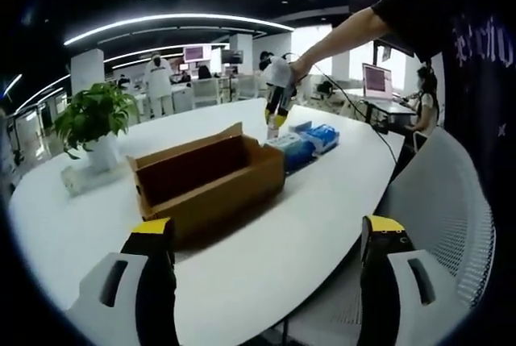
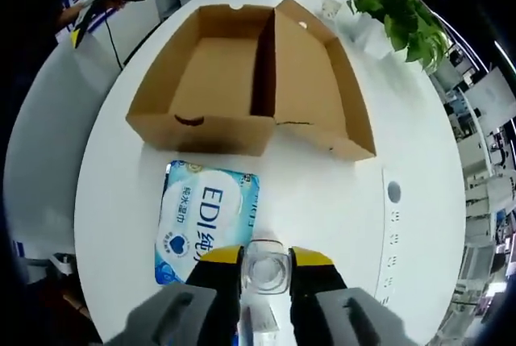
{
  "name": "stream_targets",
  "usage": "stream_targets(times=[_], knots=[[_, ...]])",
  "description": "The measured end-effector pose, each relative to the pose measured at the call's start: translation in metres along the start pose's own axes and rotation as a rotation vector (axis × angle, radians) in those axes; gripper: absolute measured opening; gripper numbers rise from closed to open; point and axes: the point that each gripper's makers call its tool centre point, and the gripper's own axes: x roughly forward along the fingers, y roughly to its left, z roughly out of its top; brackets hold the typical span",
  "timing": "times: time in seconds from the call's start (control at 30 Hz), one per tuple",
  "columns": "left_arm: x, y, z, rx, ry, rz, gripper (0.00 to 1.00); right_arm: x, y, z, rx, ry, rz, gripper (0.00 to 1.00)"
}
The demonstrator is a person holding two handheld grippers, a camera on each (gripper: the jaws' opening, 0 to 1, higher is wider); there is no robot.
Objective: Operate the shoe box by opening the lid, removing the specified soft item, and placing it in the target area until the item is outside and the box remains undamaged.
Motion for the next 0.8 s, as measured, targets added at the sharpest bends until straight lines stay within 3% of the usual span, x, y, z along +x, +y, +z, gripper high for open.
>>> stream_targets(times=[0.4,0.8], knots=[[-0.002,0.003,-0.001,-0.001,-0.002,0.013,0.93,-0.002,-0.007,0.003,-0.025,0.000,-0.021,0.20],[0.001,0.025,0.003,0.000,0.014,0.086,0.85,-0.004,-0.012,0.007,-0.016,-0.014,-0.046,0.33]])
